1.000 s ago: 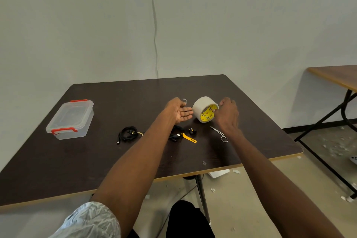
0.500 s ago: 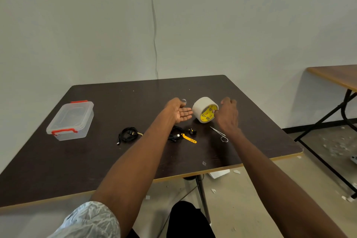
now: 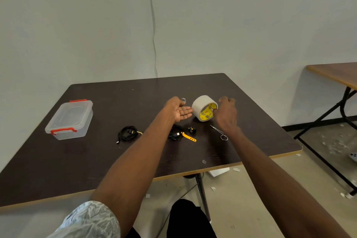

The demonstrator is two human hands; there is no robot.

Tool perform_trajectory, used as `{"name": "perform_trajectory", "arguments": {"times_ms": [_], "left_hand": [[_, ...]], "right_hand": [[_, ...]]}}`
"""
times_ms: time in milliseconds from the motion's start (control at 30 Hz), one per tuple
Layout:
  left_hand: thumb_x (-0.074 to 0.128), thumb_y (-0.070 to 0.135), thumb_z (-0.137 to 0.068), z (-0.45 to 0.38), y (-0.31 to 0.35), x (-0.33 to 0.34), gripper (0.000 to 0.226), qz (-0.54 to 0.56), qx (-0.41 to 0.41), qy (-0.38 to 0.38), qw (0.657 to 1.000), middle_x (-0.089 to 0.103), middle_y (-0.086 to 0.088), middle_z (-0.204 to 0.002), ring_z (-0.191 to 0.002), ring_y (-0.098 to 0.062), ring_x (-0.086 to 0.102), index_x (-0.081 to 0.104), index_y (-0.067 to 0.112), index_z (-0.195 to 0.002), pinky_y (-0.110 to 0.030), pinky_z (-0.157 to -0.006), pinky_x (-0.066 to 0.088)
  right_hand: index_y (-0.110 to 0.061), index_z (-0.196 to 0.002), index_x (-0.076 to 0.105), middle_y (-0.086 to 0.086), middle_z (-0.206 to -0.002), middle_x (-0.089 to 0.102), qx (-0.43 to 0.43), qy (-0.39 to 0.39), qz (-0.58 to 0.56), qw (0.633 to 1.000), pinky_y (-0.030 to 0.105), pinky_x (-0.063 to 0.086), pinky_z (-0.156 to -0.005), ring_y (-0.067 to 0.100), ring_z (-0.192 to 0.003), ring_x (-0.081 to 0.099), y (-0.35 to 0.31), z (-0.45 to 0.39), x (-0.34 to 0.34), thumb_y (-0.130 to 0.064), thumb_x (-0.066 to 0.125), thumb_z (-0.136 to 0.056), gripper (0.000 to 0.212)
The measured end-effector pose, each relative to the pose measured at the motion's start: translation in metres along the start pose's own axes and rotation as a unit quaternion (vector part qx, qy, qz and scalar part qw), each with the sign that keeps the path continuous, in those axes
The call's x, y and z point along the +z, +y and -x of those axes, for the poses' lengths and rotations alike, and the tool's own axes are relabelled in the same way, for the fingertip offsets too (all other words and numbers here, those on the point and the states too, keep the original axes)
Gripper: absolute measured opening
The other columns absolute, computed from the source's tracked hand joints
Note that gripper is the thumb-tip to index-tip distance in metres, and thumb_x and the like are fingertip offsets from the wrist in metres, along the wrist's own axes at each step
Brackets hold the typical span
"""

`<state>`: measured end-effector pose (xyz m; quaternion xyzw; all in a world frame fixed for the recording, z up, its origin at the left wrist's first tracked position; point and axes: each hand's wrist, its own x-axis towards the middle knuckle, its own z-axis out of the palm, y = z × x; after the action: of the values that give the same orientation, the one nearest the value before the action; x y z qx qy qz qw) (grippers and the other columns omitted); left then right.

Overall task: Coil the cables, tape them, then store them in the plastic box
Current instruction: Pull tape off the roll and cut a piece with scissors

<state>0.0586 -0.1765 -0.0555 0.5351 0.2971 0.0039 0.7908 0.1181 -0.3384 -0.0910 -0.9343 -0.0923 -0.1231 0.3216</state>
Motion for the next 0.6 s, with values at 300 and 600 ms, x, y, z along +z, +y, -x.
{"name": "perform_trajectory", "arguments": {"times_ms": [300, 600], "left_hand": [[0.035, 0.003, -0.100, 0.001, -0.002, -0.004, 0.033, 0.008, 0.004, -0.002, 1.000, 0.055, -0.027, -0.132, -0.120, -0.034, 0.057, 0.047, -0.003, -0.130, -0.046, -0.102, 0.046], [0.038, 0.003, -0.099, 0.003, 0.010, -0.033, 0.029, 0.006, 0.012, 0.022, 1.000, 0.058, -0.025, -0.128, -0.116, -0.033, 0.060, 0.050, -0.001, -0.125, -0.044, -0.094, 0.050]], "right_hand": [[-0.002, -0.085, 0.065, 0.014, -0.089, 0.063, -0.075, 0.002, 0.025, 0.997, 0.036, 0.039, -0.065, 0.032, -0.081, 0.055, 0.007, -0.025, 0.007, -0.013, 0.050, -0.093, 0.021], [-0.007, -0.075, 0.061, 0.011, -0.075, 0.057, -0.115, -0.122, 0.088, 0.982, 0.026, 0.028, -0.048, 0.027, -0.069, 0.053, -0.004, -0.061, 0.004, -0.013, 0.054, -0.094, 0.022]]}}
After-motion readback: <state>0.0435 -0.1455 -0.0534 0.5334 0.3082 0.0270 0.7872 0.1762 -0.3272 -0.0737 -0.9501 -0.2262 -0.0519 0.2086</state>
